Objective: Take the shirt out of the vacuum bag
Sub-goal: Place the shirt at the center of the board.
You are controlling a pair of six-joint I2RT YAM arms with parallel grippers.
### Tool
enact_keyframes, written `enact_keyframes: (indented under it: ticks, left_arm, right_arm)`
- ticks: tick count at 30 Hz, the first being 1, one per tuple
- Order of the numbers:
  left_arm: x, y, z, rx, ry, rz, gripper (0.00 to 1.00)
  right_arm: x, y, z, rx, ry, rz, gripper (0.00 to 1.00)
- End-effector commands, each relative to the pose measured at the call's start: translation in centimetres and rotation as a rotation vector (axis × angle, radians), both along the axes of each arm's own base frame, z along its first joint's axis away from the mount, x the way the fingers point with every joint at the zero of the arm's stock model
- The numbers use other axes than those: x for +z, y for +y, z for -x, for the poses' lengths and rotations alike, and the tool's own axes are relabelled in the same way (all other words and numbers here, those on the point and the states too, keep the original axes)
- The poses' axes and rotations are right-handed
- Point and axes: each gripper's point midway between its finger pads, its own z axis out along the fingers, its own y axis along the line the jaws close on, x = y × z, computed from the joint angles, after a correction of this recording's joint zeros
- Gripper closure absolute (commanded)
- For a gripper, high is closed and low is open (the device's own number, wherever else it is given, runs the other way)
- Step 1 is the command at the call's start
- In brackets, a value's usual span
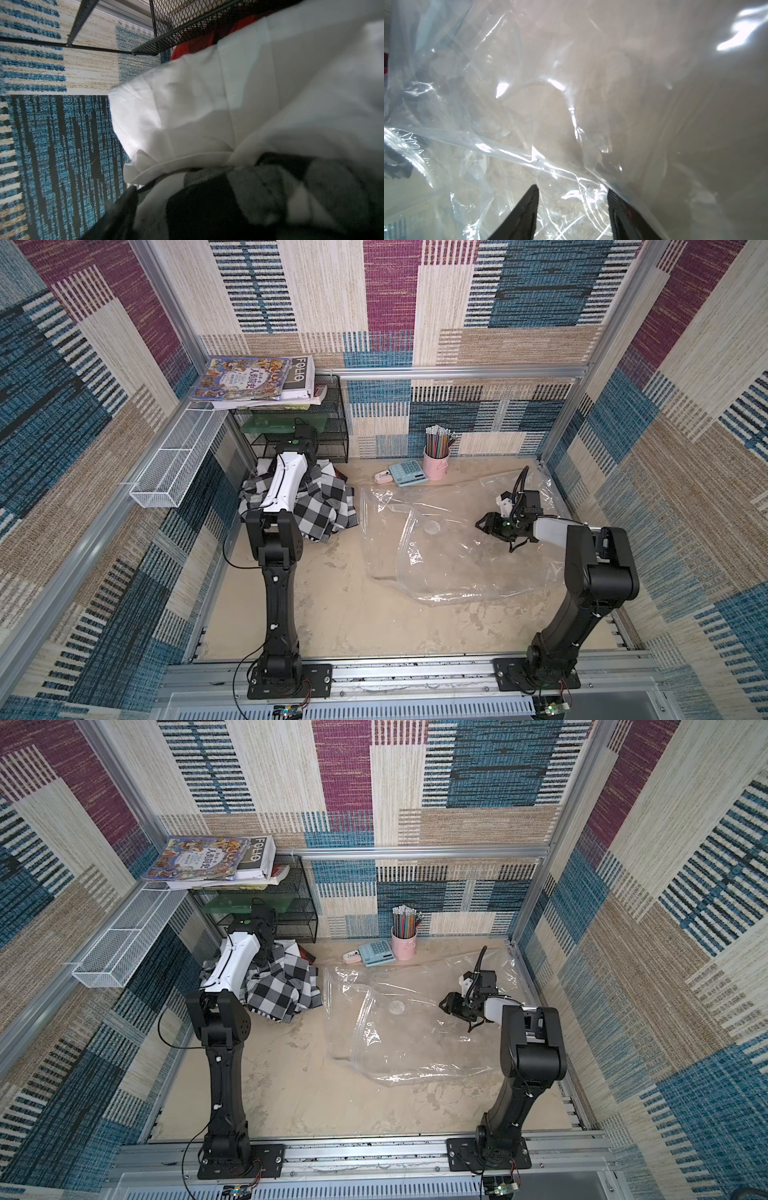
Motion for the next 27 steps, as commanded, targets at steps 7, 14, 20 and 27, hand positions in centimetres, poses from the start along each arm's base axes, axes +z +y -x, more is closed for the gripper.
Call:
enact_keyframes:
  ticks: [7, 14, 20, 27]
  left_arm:
    - [3.4, -0.2, 0.1, 0.029, -0.115, 0.046, 0.00]
    - [7.1, -1.3, 1.2, 0.019, -0.197, 0.130, 0.00]
    - [9.4, -2.5, 3.0, -0.003, -0.231, 0.216, 0.00]
    - [9.7, -6.1, 6.5, -0.041, -0.223, 0.450, 0.00]
  right_arm:
    - [-3.2, -1.6, 7.4, -0.056, 0.347, 0.097, 0.42]
    - [-1.3, -1.5, 6.5, -0.054, 0.301, 0.085, 0.39]
    - [0.7, -1.8, 5.5, -0.055, 0.246, 0.070, 0.19]
    - [4.2, -1.5, 3.9, -0.008, 0.149, 0.047, 0.02]
